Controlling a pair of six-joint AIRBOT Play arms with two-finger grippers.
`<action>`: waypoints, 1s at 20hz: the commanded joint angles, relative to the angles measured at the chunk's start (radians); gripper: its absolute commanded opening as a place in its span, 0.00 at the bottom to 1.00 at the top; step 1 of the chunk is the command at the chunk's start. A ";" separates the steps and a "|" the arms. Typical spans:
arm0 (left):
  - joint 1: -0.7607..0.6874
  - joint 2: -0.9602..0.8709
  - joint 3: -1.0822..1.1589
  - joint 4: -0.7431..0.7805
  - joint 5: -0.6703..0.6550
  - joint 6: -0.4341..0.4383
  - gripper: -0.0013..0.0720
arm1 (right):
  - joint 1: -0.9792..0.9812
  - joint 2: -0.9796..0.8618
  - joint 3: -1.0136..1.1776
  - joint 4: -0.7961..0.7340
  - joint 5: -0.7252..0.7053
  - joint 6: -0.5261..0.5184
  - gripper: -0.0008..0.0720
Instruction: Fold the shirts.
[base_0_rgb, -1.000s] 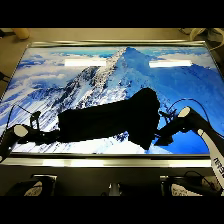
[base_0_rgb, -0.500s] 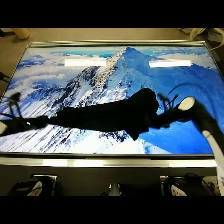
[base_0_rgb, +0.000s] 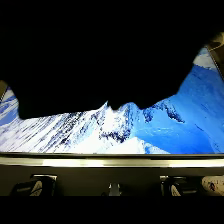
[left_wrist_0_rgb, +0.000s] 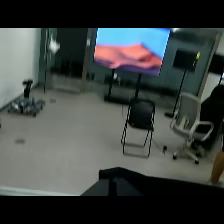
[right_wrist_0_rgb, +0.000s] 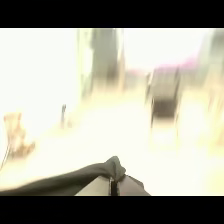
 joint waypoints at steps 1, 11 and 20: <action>0.008 0.002 0.119 0.018 0.024 -0.019 0.04 | 0.000 0.047 0.077 -0.086 -0.043 0.030 0.04; 0.007 -0.206 -0.300 0.021 -0.140 0.032 0.05 | 0.000 -0.413 0.077 -0.165 0.259 0.030 0.04; -0.012 -0.613 -0.683 -0.037 0.143 0.035 0.05 | 0.003 -1.014 0.077 0.066 0.225 0.294 0.04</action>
